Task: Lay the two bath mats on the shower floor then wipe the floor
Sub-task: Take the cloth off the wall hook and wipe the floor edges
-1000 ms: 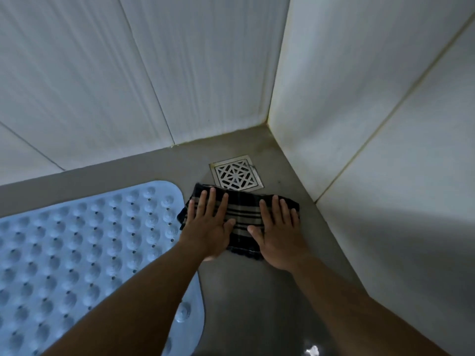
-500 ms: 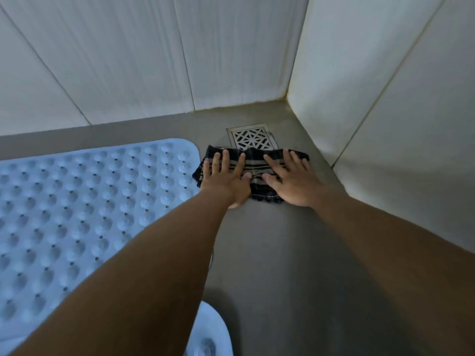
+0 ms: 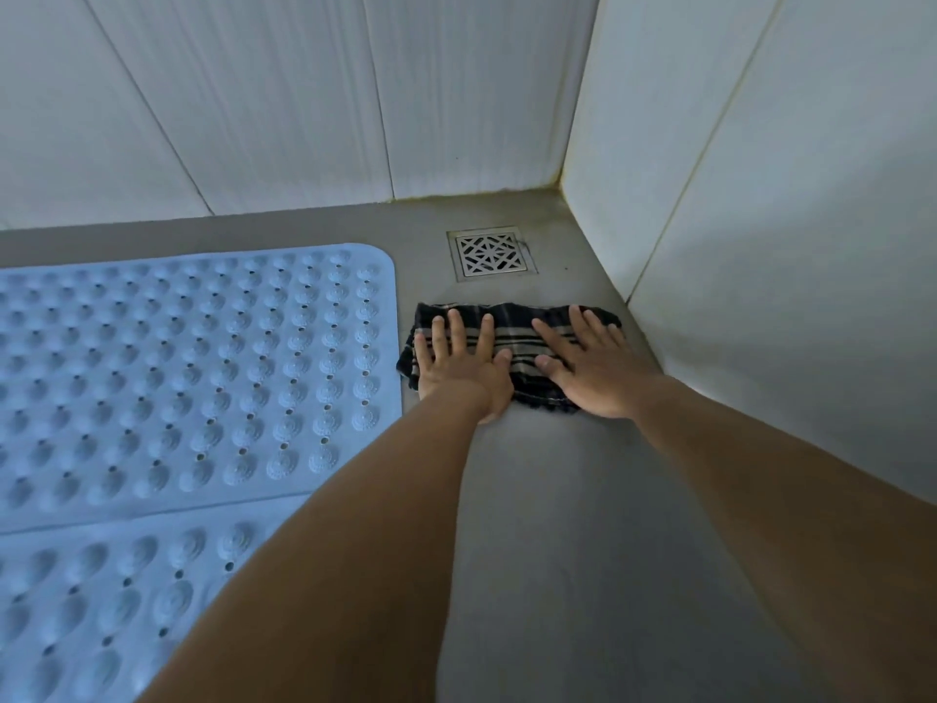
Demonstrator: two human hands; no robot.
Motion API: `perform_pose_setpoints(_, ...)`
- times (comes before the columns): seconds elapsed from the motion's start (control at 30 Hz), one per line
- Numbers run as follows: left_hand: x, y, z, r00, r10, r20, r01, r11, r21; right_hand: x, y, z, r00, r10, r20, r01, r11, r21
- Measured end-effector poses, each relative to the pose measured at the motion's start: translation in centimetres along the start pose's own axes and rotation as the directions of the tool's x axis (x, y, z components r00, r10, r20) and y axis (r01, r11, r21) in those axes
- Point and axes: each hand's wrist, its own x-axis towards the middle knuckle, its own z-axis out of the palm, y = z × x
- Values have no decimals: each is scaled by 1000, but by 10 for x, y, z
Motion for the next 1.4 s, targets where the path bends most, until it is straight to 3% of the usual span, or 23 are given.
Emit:
perform_pose_setpoints(0.7, -146, 34, 54, 996, -84, 42, 88, 990, -113, -135, 0, 56, 1000, -9, 28, 10, 999, -35)
perform_pose_setpoints(0.97, -197, 36, 72, 997, -73, 35, 76, 994, -76, -179, -3, 66, 999, -16, 45, 18, 999, -48)
perform_pose_setpoints(1.17, -189, 26, 75, 998, -41, 46, 44, 997, -61, -180, -22, 71, 992, 117, 54, -119, 992, 28)
perform_pose_setpoints(1.4, -185, 23, 75, 998, -4, 65, 9, 997, -77, -180, -21, 72, 990, 117, 76, -122, 991, 56)
